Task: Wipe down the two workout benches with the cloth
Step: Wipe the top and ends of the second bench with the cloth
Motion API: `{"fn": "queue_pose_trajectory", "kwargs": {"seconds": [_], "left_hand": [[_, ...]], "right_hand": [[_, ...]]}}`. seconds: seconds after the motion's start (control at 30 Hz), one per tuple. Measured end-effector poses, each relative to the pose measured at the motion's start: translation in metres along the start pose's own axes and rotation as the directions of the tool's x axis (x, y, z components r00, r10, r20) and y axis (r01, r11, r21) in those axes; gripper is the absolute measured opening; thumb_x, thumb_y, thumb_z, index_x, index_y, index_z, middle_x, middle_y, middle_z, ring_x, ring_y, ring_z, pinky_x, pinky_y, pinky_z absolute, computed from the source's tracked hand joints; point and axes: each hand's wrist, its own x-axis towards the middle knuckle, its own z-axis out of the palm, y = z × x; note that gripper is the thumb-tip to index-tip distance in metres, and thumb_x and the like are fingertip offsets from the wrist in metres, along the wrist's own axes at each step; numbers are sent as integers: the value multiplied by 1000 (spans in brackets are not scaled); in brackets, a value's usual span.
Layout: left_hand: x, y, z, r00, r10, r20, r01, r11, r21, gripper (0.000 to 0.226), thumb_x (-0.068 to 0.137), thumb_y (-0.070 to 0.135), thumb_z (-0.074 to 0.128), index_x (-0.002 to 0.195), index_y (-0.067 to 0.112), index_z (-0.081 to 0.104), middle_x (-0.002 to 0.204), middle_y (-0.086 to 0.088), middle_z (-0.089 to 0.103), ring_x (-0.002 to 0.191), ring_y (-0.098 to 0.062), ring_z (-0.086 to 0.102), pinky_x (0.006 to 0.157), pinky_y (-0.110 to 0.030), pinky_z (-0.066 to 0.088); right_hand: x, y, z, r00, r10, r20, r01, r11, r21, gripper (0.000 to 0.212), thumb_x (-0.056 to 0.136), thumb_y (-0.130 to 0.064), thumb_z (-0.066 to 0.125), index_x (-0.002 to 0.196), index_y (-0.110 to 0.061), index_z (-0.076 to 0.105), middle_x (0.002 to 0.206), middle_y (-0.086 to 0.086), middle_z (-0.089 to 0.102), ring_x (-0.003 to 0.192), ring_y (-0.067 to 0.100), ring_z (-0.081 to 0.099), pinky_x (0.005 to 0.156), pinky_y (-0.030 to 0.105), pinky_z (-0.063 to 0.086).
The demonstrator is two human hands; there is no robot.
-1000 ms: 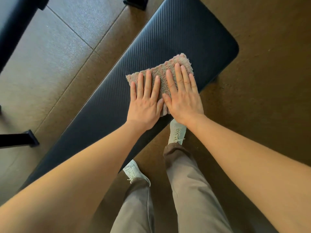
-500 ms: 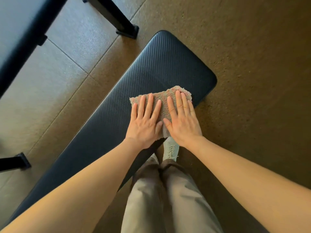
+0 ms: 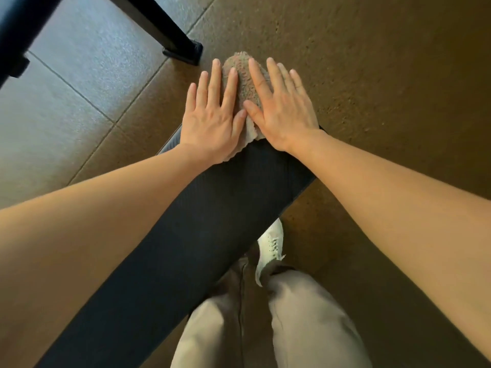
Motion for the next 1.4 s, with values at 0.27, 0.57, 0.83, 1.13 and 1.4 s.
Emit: {"fn": "queue_pose_trajectory", "kwargs": {"seconds": [0.27,0.57,0.83,1.13,1.4], "left_hand": [[5,35,3,973,231,2,-229,966,123,72,107,61,15,166,20,3,173,-16,-1,159,-41,-3,127,-61,1],[-61,93,34,912,364,187,-389,914,116,76,107,59,19,166,15,0,172,-18,-6,158,-40,-9,127,-60,-1],[-77,119,24,865,435,250,-476,869,134,74,106,62,21,166,22,7,172,-19,-1,157,-46,-7,126,-63,4],[33,141,6,814,520,260,-578,774,260,54,110,51,21,145,23,52,139,-12,60,137,-38,49,115,-55,34],[95,115,-9,794,550,260,-607,745,276,80,100,68,5,101,20,69,82,-11,72,76,-36,69,67,-38,40]], "right_hand": [[-55,40,17,998,62,11,-63,995,71,71,108,-54,18,164,-15,-1,172,12,10,159,32,5,130,48,6],[-164,43,58,970,226,92,-244,906,346,86,105,-46,42,162,-12,-12,171,15,-13,159,32,-5,129,48,8],[-201,25,56,874,317,369,-458,282,843,72,108,-26,48,164,-29,3,173,-4,3,158,13,4,128,32,15],[-133,67,38,843,400,361,-385,-22,923,48,111,-21,38,159,-15,36,163,7,39,148,14,35,107,0,26],[-106,99,31,879,248,407,-438,87,895,59,107,-34,49,160,-15,31,163,6,38,149,18,36,123,40,32]]}}
